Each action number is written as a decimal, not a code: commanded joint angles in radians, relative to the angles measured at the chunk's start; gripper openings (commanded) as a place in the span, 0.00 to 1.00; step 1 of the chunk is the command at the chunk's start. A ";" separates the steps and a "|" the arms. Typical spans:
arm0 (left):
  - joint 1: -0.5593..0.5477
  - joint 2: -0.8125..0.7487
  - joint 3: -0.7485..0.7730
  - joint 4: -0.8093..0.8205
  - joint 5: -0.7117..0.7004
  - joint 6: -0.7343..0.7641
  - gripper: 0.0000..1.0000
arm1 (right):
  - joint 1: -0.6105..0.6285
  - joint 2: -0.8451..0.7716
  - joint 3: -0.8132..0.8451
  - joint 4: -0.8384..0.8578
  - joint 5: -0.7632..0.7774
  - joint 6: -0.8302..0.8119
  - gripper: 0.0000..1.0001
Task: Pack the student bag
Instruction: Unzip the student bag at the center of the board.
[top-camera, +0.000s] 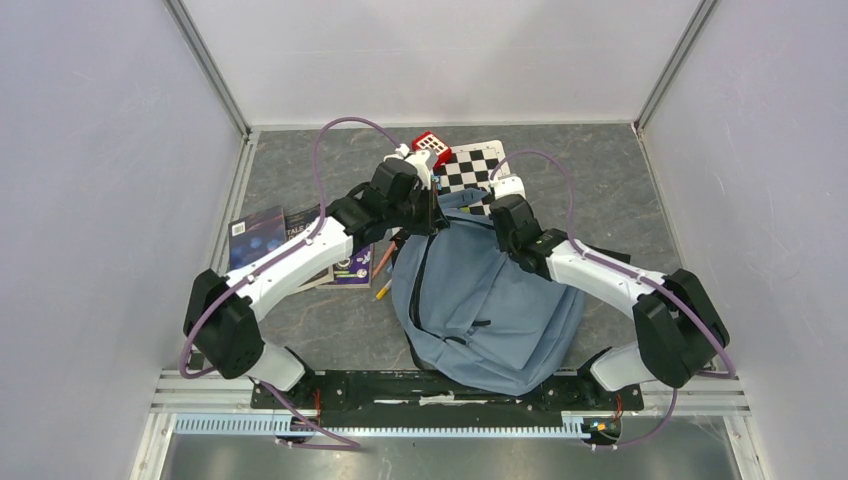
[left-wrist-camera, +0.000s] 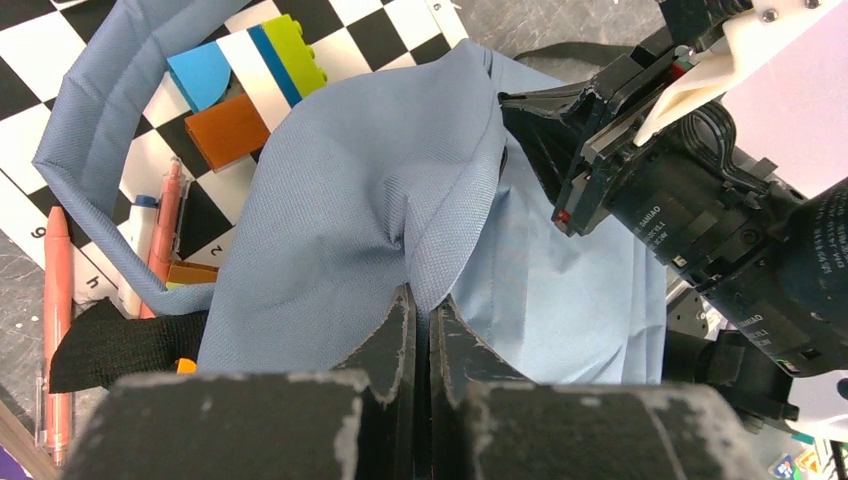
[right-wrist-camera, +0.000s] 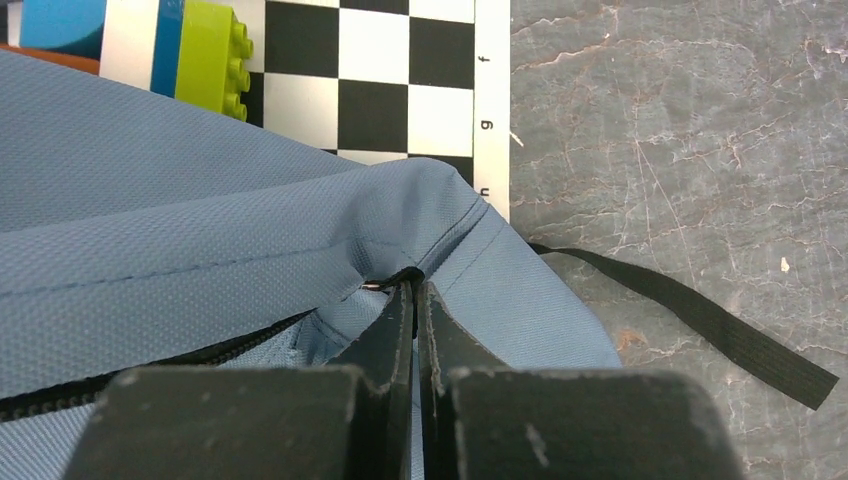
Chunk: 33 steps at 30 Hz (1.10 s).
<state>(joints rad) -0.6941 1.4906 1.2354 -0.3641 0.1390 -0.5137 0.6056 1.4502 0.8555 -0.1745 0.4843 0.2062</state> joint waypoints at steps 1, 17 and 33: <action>0.016 -0.121 0.106 0.078 -0.059 -0.053 0.02 | -0.054 -0.011 -0.027 -0.102 0.104 -0.001 0.00; -0.082 -0.068 0.123 0.076 -0.043 -0.174 0.02 | -0.208 -0.032 0.212 -0.093 -0.111 -0.119 0.00; -0.155 -0.027 0.078 0.042 -0.104 -0.230 0.02 | -0.219 0.212 0.504 -0.065 -0.237 -0.146 0.00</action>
<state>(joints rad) -0.8562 1.4696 1.3079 -0.3416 -0.0174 -0.6949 0.4149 1.6249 1.2724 -0.2947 0.2279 0.0864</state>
